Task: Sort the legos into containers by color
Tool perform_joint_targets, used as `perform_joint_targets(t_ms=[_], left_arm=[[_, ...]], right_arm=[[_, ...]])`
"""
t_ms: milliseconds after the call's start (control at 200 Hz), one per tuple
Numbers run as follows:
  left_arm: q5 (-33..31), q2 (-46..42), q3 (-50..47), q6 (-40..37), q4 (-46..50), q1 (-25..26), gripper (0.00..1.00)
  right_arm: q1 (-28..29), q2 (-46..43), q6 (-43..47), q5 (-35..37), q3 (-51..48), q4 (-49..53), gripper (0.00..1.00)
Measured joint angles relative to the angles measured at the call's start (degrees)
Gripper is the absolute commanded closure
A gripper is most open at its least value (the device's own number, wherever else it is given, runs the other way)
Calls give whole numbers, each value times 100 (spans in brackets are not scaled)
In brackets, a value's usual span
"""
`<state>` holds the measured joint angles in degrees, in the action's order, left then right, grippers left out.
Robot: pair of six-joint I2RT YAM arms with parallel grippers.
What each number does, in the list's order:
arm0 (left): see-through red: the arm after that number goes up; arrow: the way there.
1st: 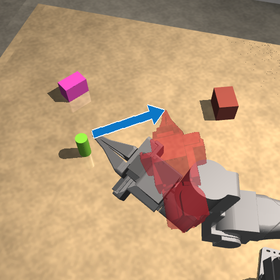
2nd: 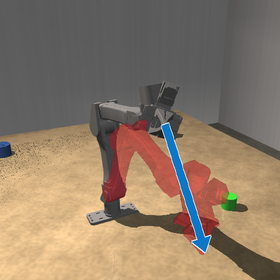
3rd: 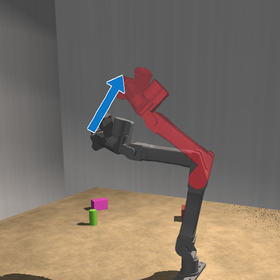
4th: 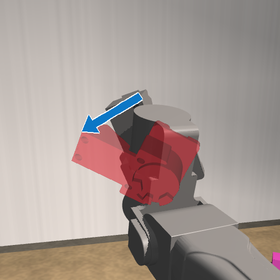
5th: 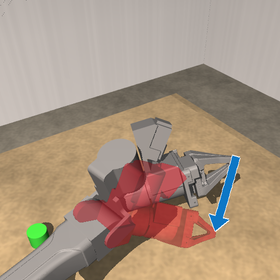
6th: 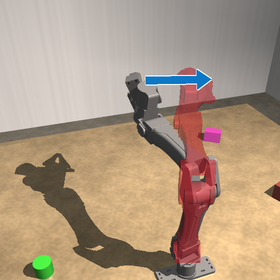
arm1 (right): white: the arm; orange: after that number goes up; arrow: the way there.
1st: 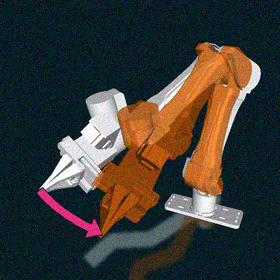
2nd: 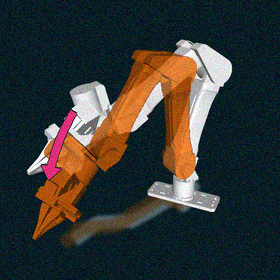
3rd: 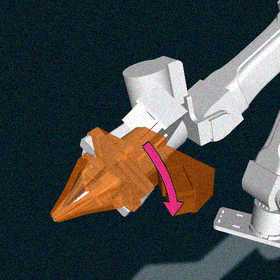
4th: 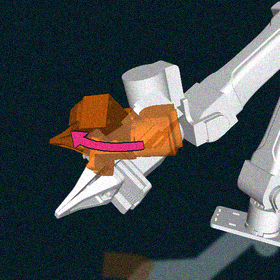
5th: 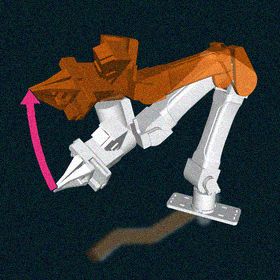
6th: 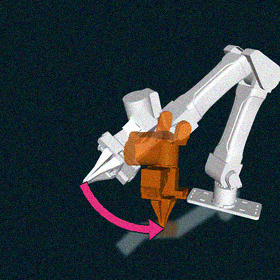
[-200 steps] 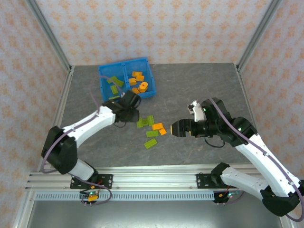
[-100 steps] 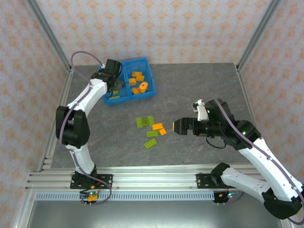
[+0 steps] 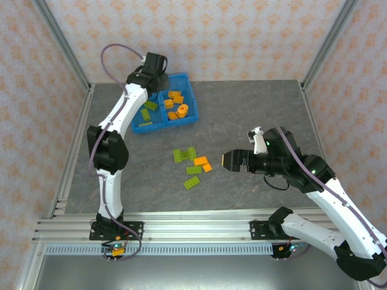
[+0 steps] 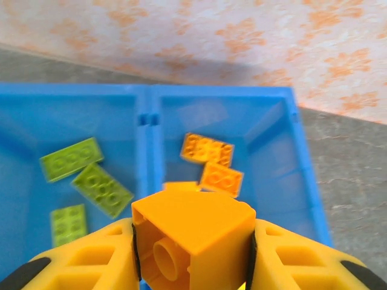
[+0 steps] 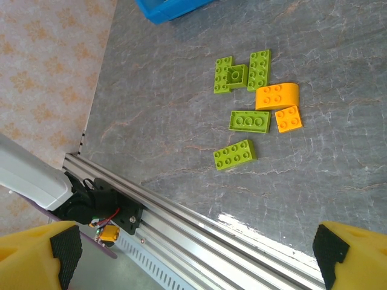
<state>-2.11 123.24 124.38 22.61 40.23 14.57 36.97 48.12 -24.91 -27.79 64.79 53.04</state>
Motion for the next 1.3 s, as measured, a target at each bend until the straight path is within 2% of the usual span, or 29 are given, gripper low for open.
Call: perform_joint_targets(t_ms=[220,380,501,561,756,891,1051,1181,1296], left_arm=[[140,1611,1683,26,396,236,58],[352,2326,2149,-31,621,216,44],[492,2417,2186,-26,745,205,27],[612,2413,2236,-55,761,205,21],[868,2031,2249,-26,970,208,18],[960,726,1360,-181,909,251,17],[1207,-1971,-610,-769,358,461,12],[1784,-4179,-2151,-1722,-177,662,1],[2557,-5676,-3506,-2997,-177,678,0]], right_arm=[[0,-74,-85,66,0,2,1],[0,-168,-90,116,0,9,1],[0,-203,-92,157,0,7,1],[0,-199,-105,179,0,4,1],[0,-63,-111,264,0,0,1],[0,181,-179,479,0,-55,1],[168,890,-323,662,2,-195,0],[750,1823,-533,920,9,-358,1],[1132,2618,-1040,1185,-4,-601,1]])
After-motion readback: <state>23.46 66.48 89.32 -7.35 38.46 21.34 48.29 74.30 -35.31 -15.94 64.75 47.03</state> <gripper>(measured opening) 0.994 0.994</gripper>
